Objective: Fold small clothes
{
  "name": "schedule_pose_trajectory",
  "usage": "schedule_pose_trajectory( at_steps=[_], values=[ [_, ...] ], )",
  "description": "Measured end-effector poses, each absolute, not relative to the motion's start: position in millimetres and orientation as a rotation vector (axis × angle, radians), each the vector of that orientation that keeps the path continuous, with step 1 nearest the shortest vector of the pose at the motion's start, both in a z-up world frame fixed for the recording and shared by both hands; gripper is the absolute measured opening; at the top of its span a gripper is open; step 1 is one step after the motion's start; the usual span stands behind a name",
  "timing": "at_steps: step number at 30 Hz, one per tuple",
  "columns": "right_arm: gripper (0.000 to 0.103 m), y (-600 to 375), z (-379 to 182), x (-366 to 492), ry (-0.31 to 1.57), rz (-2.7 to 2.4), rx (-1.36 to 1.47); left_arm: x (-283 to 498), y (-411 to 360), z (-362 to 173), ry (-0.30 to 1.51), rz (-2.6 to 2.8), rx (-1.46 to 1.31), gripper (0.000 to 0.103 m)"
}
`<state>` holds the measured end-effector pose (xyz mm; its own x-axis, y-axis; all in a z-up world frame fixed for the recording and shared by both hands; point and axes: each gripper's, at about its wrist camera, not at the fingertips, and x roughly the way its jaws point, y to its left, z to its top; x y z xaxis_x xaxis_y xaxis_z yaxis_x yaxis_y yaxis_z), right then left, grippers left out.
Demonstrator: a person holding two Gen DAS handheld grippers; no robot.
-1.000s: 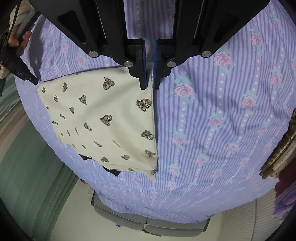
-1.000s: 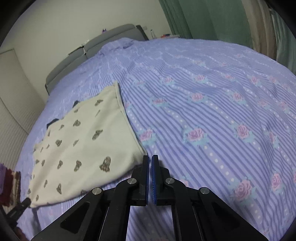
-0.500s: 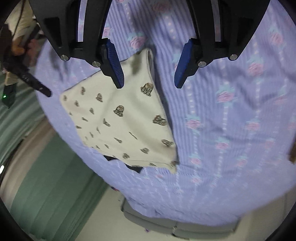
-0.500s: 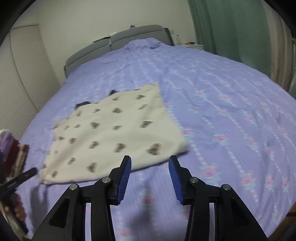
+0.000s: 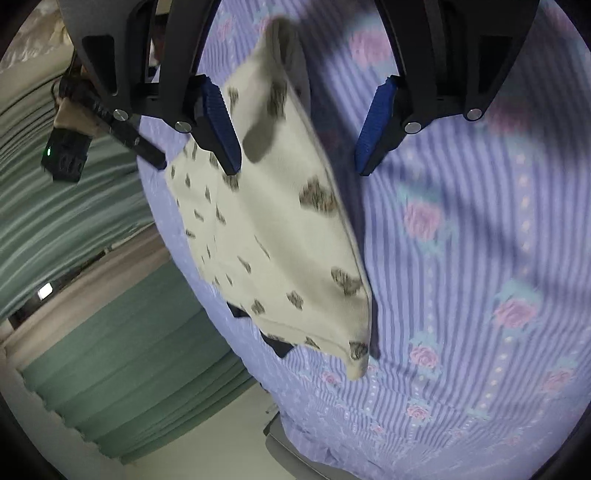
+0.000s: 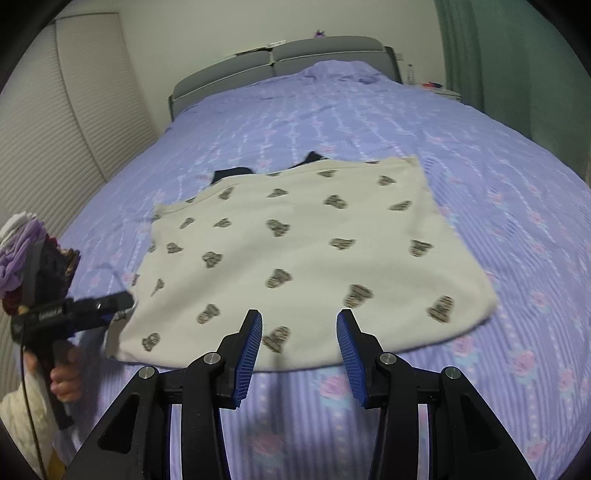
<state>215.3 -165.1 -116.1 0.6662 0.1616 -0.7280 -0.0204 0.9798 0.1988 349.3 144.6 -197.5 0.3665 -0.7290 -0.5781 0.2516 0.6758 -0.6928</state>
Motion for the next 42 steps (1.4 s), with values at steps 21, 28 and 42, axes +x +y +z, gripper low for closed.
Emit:
schedule_pose_trajectory(
  at_steps=[21,28,42],
  values=[
    [0.043,-150.2,-122.1,243.6,0.828,0.154,0.253,399.8,115.4,-206.2,1.079,-0.699,-0.678,0.014],
    [0.036,-144.1,-117.8,261.3,0.807,0.182,0.197,394.1,87.6,-153.9,1.085,-0.529,-0.468,0.009],
    [0.012,-147.0,-150.6,338.0,0.964,0.278,0.21,412.0,18.7,-93.2,1.143,-0.38,-0.353,0.009]
  ],
)
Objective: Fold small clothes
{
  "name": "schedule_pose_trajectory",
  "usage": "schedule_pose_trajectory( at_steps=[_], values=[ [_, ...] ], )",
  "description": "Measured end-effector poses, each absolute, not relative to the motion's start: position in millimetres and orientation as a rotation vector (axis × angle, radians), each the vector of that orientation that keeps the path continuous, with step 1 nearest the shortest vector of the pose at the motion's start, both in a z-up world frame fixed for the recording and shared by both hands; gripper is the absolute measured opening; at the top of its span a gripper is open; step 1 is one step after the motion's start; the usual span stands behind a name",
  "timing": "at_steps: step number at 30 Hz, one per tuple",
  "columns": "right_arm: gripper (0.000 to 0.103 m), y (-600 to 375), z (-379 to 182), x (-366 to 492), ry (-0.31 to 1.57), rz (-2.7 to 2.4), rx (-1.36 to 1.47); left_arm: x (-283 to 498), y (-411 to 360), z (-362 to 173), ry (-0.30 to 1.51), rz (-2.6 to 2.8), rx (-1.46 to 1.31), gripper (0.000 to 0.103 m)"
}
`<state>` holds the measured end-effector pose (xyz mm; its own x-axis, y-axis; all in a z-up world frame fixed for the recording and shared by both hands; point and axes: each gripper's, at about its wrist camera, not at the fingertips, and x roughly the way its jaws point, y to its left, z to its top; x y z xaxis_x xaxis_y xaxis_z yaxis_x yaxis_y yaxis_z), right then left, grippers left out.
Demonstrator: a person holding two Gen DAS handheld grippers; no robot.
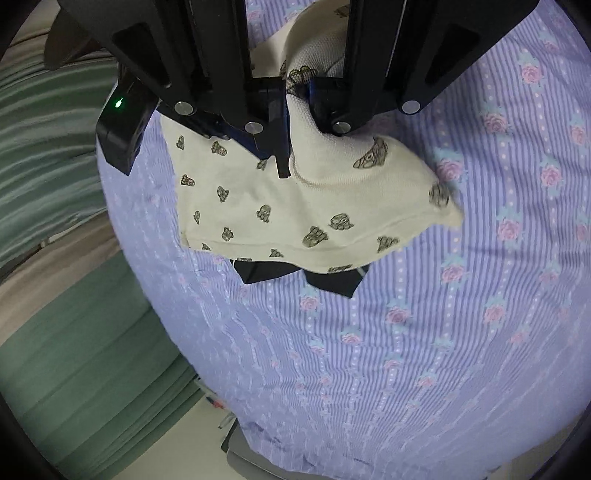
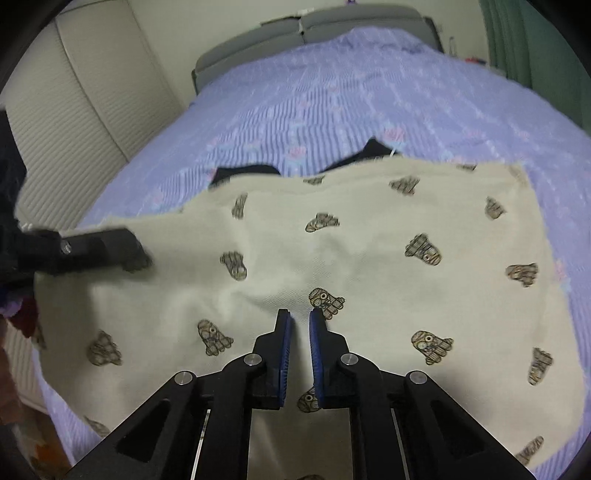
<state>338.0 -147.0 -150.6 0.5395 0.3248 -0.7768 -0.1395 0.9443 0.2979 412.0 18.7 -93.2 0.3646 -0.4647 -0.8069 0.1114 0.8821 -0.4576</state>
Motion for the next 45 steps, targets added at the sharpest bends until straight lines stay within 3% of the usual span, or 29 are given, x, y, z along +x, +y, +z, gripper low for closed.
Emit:
schedule_pose_trajectory(
  at_steps=[11,22,24,28,34,37,39,41,45],
  values=[
    [0.012,-229.9,-102.4,304.8,0.827,0.267,0.21,416.0,-74.0,-79.0,1.137,-0.36,-0.308,0.009],
    [0.012,-326.1,-95.6,270.8,0.776,0.134,0.23,429.7,-160.9,-128.8,1.25,-0.298,-0.222,0.01],
    [0.012,-333.5,-96.7,265.2,0.774,0.125,0.244,431.4,-162.5,-135.1,1.274,-0.287,-0.219,0.019],
    [0.012,-345.1,-100.0,255.6,0.785,0.104,0.261,426.3,-165.0,-126.1,1.286,-0.333,-0.217,0.055],
    [0.013,-345.5,-96.3,236.1,0.795,0.099,0.28,395.0,-143.9,-60.6,1.174,-0.476,-0.183,0.069],
    [0.014,-340.2,-88.7,224.9,0.782,0.111,0.289,363.1,-114.6,-20.7,1.024,-0.53,-0.121,0.076],
    [0.027,-329.4,-83.1,219.4,0.774,0.135,0.291,338.6,-96.6,-10.5,0.918,-0.525,-0.056,0.076],
    [0.052,-315.6,-79.1,213.4,0.765,0.15,0.278,312.0,-78.3,-17.9,0.855,-0.512,0.04,0.076],
    [0.057,-278.4,-78.3,203.3,0.756,0.212,0.257,277.6,-55.4,-59.8,0.878,-0.523,0.069,0.067]
  ],
)
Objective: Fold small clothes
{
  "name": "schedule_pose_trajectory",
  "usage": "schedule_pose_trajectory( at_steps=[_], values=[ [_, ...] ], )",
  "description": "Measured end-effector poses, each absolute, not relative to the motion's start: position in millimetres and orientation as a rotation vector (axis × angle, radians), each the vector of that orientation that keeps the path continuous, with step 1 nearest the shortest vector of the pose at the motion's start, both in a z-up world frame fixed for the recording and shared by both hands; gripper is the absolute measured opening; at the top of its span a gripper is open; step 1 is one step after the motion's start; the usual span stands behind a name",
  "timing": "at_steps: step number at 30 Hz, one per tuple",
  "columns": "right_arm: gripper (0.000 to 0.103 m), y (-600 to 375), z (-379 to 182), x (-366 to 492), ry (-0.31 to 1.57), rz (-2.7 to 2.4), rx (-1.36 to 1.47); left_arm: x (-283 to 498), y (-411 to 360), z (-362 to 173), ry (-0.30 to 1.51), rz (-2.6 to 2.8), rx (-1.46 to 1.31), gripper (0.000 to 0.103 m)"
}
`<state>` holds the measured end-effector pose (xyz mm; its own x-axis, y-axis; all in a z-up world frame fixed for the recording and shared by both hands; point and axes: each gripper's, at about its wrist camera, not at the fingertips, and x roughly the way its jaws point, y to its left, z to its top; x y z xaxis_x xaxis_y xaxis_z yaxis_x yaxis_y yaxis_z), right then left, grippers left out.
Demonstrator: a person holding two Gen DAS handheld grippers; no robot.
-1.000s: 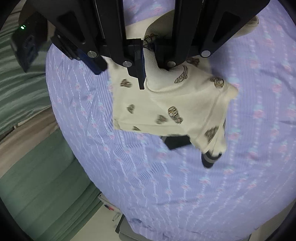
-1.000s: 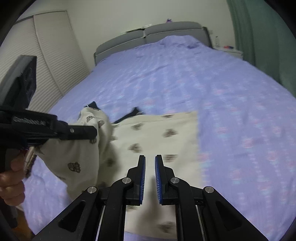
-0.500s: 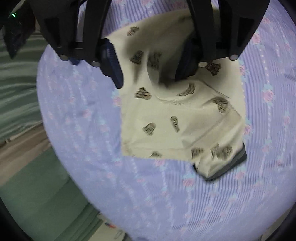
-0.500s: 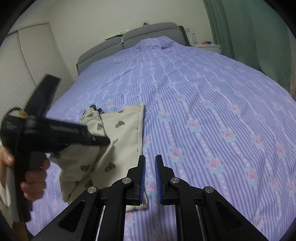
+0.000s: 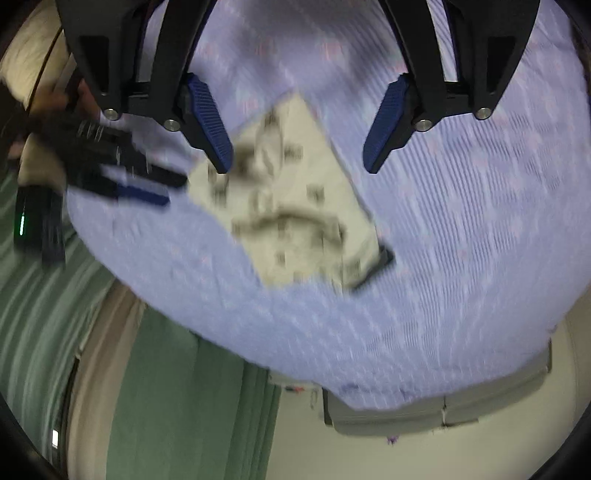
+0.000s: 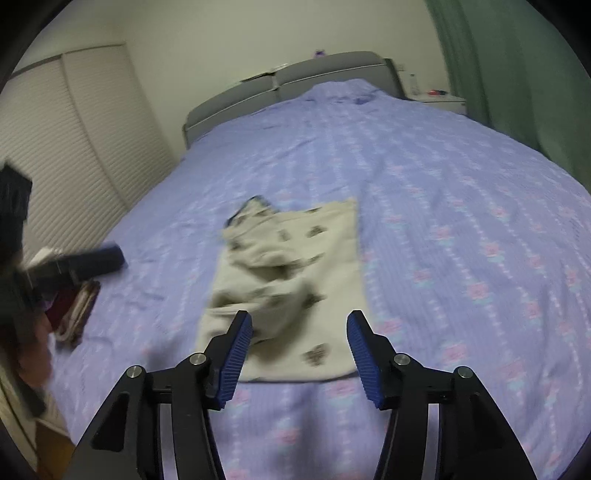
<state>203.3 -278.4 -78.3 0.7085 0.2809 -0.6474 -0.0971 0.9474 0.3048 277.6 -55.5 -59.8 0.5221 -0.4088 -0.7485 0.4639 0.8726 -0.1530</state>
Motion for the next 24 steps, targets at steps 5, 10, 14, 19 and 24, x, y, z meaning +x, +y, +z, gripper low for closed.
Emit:
schedule_pose_trajectory(
  at_steps=[5,10,14,19,24],
  values=[
    [0.064,-245.6,-91.8,206.0,0.805,0.236,0.258,249.6,-53.6,-103.4,0.883,-0.515,0.079,0.059],
    [0.064,-238.1,-98.2,215.5,0.821,0.204,0.366,238.5,-65.5,-110.0,0.775,-0.536,0.134,0.05],
    [0.064,-234.0,-95.7,232.8,0.834,0.145,0.394,249.5,-70.4,-115.1,0.786,-0.599,0.082,0.047],
    [0.063,-239.3,-102.8,253.2,0.882,0.112,0.454,261.4,-86.8,-133.5,0.832,-0.633,0.093,0.035],
    [0.026,-250.1,-110.2,252.5,0.886,0.135,0.464,267.1,-98.5,-145.3,0.862,-0.628,0.113,0.029]
  ],
)
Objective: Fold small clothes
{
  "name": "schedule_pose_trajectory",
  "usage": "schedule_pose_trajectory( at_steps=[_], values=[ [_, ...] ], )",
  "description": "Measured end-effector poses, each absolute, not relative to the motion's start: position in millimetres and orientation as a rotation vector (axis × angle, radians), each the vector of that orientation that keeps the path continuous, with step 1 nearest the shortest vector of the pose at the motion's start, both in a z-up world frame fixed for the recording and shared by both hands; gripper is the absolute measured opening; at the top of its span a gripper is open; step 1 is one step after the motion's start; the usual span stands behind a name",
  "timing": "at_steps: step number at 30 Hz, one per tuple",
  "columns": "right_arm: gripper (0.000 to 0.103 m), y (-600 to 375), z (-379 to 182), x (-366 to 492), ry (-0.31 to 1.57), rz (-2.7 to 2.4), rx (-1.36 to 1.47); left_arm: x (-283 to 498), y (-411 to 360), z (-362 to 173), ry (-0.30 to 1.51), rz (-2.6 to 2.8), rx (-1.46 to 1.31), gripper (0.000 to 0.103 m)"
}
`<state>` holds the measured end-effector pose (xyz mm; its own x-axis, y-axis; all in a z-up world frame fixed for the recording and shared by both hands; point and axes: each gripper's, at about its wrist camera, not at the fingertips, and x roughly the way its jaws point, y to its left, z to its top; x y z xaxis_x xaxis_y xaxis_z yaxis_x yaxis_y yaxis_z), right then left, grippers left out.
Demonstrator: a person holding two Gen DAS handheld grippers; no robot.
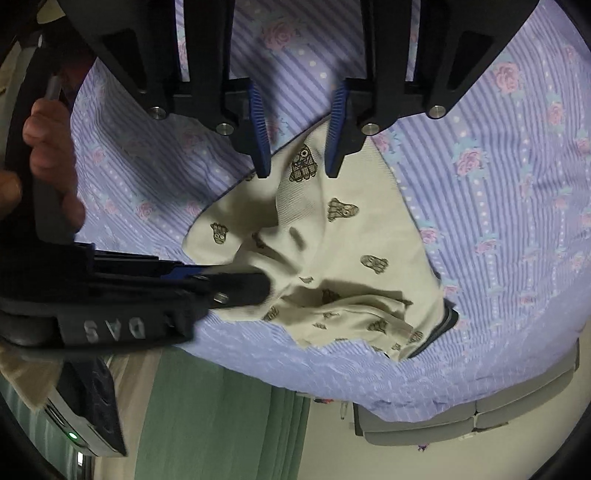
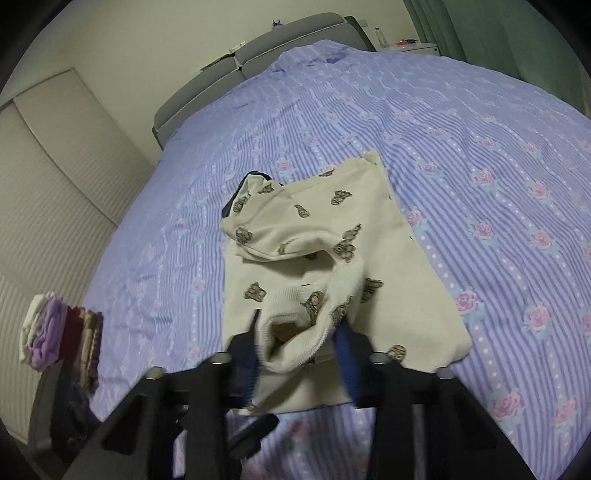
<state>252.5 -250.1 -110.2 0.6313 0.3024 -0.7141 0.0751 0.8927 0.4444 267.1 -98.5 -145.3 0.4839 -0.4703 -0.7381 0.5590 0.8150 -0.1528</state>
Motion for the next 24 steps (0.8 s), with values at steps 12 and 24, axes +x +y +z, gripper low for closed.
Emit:
schedule_pose_trajectory(
  at_steps=[12,24],
  values=[
    [0.01,-299.7,-125.4,231.4,0.876,0.087,0.263,279.5,-112.0,-160.6,0.947,-0.612,0.079,0.029],
    [0.055,-303.4,-113.0,210.1,0.864,0.035,0.201,269.7,-67.6,-128.1,0.915,-0.527,0.007,0.038]
  ],
)
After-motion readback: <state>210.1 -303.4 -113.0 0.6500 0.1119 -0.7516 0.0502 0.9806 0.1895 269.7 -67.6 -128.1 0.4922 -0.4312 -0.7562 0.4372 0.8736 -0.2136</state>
